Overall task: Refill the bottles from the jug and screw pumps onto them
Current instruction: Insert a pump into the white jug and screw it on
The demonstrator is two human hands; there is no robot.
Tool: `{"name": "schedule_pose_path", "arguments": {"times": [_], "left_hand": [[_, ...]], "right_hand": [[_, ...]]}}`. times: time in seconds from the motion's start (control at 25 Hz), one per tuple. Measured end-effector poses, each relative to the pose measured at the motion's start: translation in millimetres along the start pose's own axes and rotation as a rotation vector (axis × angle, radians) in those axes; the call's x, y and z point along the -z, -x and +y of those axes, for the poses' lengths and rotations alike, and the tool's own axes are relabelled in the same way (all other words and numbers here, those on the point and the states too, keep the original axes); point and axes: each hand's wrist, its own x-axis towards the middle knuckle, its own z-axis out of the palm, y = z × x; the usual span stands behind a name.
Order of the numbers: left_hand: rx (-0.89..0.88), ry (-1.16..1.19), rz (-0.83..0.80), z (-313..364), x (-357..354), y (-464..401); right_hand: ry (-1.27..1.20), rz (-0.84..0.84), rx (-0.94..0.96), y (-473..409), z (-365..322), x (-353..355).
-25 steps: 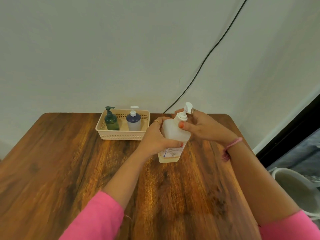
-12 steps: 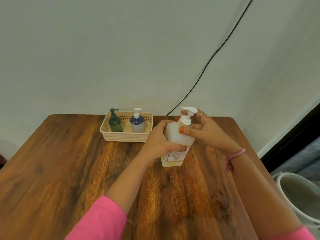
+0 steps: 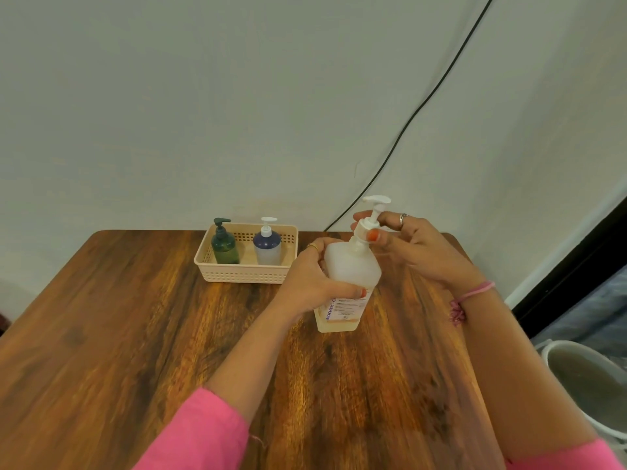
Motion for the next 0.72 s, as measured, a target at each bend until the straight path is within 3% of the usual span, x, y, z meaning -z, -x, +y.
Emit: {"name": "schedule_pose_path", "arguments": {"times": [0.44,0.72], "left_hand": [[-0.025,0.002,0.018,18.2,-3.2,-3.5],[-0.036,0.003,0.015,20.6,-2.8,-5.4]], "right_hand": [[0.083,0.213,0.018,-5.1,2.3,-6.7],[-0.051,0.003,-0.003,-0.3,-1.8,3.0]]}}
